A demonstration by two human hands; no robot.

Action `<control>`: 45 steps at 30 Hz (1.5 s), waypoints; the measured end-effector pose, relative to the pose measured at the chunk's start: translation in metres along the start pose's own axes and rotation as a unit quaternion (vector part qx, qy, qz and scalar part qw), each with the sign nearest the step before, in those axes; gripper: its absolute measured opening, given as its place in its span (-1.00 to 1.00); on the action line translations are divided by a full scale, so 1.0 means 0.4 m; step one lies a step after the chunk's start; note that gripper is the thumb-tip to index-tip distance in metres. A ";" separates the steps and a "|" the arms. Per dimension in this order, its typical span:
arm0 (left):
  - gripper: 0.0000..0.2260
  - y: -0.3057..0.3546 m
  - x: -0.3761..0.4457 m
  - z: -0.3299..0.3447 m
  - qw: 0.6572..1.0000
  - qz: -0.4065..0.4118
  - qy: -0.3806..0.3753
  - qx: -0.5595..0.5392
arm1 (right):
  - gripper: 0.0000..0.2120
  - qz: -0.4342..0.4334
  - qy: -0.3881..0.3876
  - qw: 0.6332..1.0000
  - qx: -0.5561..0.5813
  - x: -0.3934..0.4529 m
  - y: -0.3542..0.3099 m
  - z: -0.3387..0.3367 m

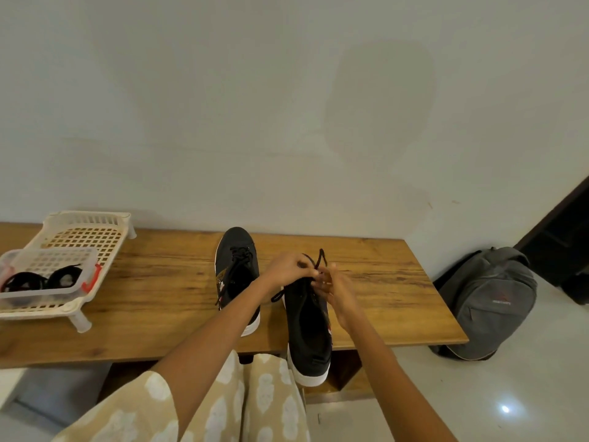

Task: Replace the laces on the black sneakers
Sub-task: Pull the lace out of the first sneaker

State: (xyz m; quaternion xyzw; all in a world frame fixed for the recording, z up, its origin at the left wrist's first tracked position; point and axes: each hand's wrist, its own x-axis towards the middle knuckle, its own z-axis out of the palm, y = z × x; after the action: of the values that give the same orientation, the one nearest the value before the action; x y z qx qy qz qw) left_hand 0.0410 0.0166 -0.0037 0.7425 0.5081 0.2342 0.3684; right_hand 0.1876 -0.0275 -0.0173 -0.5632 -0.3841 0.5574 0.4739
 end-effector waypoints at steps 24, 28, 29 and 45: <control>-0.62 0.003 -0.005 -0.004 0.989 -0.034 -0.136 0.043 | -0.87 -0.086 0.118 0.987 0.065 0.026 -0.091 -0.070; -0.79 -0.006 -0.004 -0.010 0.983 0.007 -0.154 0.104 | -0.86 -0.082 0.134 0.986 0.046 0.054 -0.112 -0.100; -0.79 0.001 -0.008 -0.006 0.983 0.017 -0.146 0.110 | -0.84 -0.077 0.130 0.988 0.013 0.059 -0.097 -0.100; -0.71 0.003 -0.034 0.035 0.992 -0.080 -0.067 0.071 | -0.82 -0.007 0.021 0.921 -0.389 0.026 0.018 -0.069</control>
State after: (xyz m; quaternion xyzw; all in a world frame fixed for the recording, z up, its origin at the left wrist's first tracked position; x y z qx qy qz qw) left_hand 0.0467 -0.0006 -0.0109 0.7373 0.5558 0.1173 0.3656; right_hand 0.2153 -0.0222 -0.0288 -0.7121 -0.5646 0.3484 0.2297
